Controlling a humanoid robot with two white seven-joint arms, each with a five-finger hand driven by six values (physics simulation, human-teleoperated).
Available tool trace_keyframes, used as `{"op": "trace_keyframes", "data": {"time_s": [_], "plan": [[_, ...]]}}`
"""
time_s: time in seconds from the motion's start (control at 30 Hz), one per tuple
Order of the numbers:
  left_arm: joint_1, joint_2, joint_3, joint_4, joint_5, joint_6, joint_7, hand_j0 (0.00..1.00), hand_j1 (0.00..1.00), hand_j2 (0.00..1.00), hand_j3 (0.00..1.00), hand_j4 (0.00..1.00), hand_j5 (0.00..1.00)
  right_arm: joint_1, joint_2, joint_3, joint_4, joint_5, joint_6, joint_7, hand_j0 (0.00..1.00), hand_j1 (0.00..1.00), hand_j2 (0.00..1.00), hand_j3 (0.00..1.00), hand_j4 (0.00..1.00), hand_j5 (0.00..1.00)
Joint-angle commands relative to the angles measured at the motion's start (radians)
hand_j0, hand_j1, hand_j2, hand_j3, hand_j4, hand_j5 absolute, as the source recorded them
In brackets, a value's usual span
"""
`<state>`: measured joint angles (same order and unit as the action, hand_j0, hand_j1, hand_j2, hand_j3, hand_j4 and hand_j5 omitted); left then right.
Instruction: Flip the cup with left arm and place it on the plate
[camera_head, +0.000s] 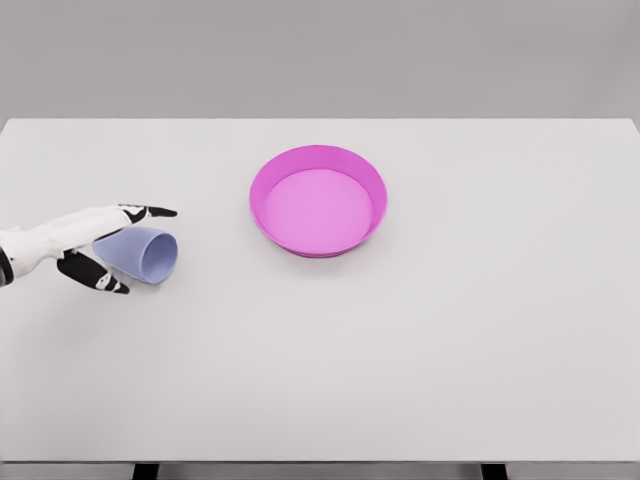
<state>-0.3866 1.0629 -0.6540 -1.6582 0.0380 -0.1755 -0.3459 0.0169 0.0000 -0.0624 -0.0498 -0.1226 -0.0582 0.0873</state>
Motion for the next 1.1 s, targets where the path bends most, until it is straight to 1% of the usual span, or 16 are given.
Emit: {"op": "trace_keyframes", "data": {"time_s": [0.0, 0.07, 0.13, 0.2, 0.23, 0.3, 0.5, 0.73, 0.83, 1.07], "plan": [[0.000, 0.000, -0.004, 0.008, -0.015, 0.014, -0.013, 1.00, 1.00, 1.00, 1.00, 1.00, 1.00, 0.002, 0.000, 0.000, -0.001, 0.000, 0.000, 0.000, 1.00, 1.00, 1.00, 1.00, 1.00, 1.00], [-0.011, 0.000, -0.007, 0.021, -0.026, 0.017, -0.015, 1.00, 1.00, 1.00, 1.00, 1.00, 1.00, 0.000, 0.000, 0.000, -0.001, 0.000, 0.000, 0.000, 1.00, 1.00, 1.00, 1.00, 1.00, 1.00], [-0.025, -0.024, -0.009, 0.055, -0.055, 0.021, -0.015, 1.00, 1.00, 1.00, 1.00, 1.00, 1.00, 0.002, 0.000, 0.000, -0.001, 0.000, 0.000, 0.000, 1.00, 1.00, 1.00, 1.00, 1.00, 1.00], [-0.025, -0.026, -0.009, 0.064, -0.059, 0.027, -0.015, 1.00, 1.00, 1.00, 1.00, 1.00, 1.00, 0.002, 0.000, 0.001, 0.001, 0.000, 0.000, 0.000, 1.00, 1.00, 1.00, 1.00, 1.00, 1.00], [-0.028, -0.027, -0.009, 0.064, -0.078, 0.027, -0.015, 1.00, 1.00, 1.00, 1.00, 1.00, 1.00, 0.002, 0.000, 0.000, -0.001, 0.000, 0.000, 0.000, 1.00, 1.00, 1.00, 1.00, 1.00, 1.00], [-0.035, -0.052, -0.010, 0.089, -0.101, 0.027, -0.015, 1.00, 1.00, 1.00, 1.00, 1.00, 1.00, 0.002, 0.000, 0.000, -0.001, 0.001, 0.000, 0.000, 1.00, 1.00, 1.00, 1.00, 1.00, 1.00], [-0.043, -0.084, -0.010, 0.092, -0.112, 0.027, -0.013, 1.00, 1.00, 1.00, 1.00, 1.00, 1.00, 0.002, 0.000, 0.001, 0.001, 0.000, 0.000, 0.000, 1.00, 1.00, 1.00, 1.00, 1.00, 1.00], [-0.046, -0.089, -0.026, 0.092, -0.113, 0.027, -0.013, 1.00, 1.00, 1.00, 1.00, 1.00, 1.00, 0.002, 0.000, 0.000, 0.001, 0.000, 0.000, 0.000, 1.00, 1.00, 1.00, 1.00, 1.00, 1.00], [-0.044, -0.112, -0.024, 0.106, -0.135, 0.027, -0.013, 1.00, 1.00, 1.00, 1.00, 1.00, 1.00, 0.002, 0.000, 0.001, -0.001, 0.000, 0.000, 0.000, 1.00, 1.00, 1.00, 1.00, 1.00, 1.00], [-0.044, -0.113, -0.026, 0.106, -0.133, 0.028, -0.013, 1.00, 1.00, 1.00, 1.00, 1.00, 1.00, 0.000, 0.000, 0.001, -0.001, 0.000, 0.000, 0.000, 1.00, 1.00, 1.00, 1.00, 1.00, 1.00]]}}
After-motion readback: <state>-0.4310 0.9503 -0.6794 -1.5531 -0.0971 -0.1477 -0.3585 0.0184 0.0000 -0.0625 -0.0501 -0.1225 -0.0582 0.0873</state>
